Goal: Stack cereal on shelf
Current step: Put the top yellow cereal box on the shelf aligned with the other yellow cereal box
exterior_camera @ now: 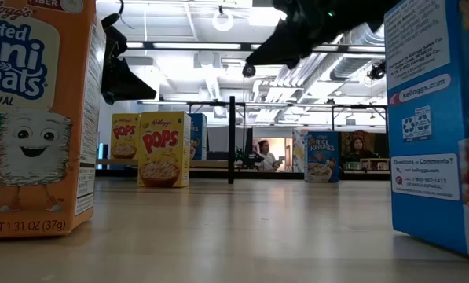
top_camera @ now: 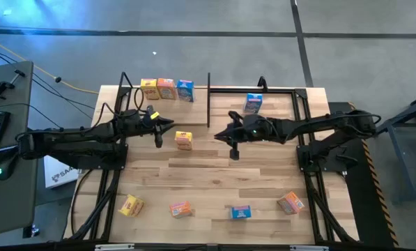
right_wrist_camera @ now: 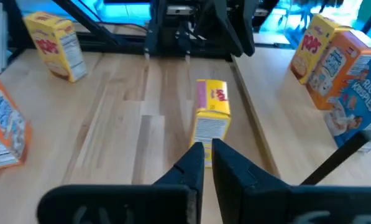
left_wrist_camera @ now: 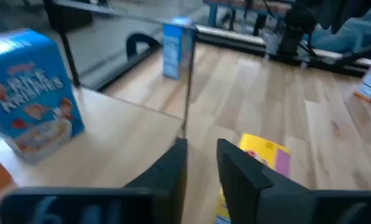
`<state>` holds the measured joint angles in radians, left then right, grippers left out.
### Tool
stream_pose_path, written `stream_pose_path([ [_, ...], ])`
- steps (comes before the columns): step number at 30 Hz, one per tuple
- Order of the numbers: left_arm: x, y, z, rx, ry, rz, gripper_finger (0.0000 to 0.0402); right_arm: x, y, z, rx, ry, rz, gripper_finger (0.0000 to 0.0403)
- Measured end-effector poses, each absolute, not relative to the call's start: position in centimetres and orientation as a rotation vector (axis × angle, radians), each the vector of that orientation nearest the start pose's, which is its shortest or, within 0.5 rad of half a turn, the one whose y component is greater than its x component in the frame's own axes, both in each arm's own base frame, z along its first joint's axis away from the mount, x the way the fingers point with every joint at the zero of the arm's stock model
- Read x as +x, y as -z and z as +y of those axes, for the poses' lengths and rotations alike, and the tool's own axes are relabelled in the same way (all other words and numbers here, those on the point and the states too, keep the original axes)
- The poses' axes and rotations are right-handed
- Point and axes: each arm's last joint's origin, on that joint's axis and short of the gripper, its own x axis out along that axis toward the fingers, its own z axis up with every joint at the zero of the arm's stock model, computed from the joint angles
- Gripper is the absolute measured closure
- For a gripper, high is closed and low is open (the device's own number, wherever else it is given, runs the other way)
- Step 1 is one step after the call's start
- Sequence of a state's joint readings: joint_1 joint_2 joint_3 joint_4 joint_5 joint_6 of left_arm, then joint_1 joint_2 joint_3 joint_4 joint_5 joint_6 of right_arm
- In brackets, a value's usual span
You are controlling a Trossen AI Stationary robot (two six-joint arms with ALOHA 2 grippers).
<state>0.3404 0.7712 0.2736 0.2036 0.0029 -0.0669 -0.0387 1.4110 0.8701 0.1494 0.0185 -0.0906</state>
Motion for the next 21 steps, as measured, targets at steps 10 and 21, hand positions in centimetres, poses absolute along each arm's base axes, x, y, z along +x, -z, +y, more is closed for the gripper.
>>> stream_pose_path([
  [10,17.0,-23.4,4.9,-0.187,-0.256,0.544,0.0198,29.4,-22.5,-1.3,-0.11,0.042,0.391,0.0402],
  [21,20.8,-26.6,5.5,-0.178,-0.129,0.774,0.0138,29.0,-21.7,-2.0,-0.15,-0.033,0.384,0.0403],
])
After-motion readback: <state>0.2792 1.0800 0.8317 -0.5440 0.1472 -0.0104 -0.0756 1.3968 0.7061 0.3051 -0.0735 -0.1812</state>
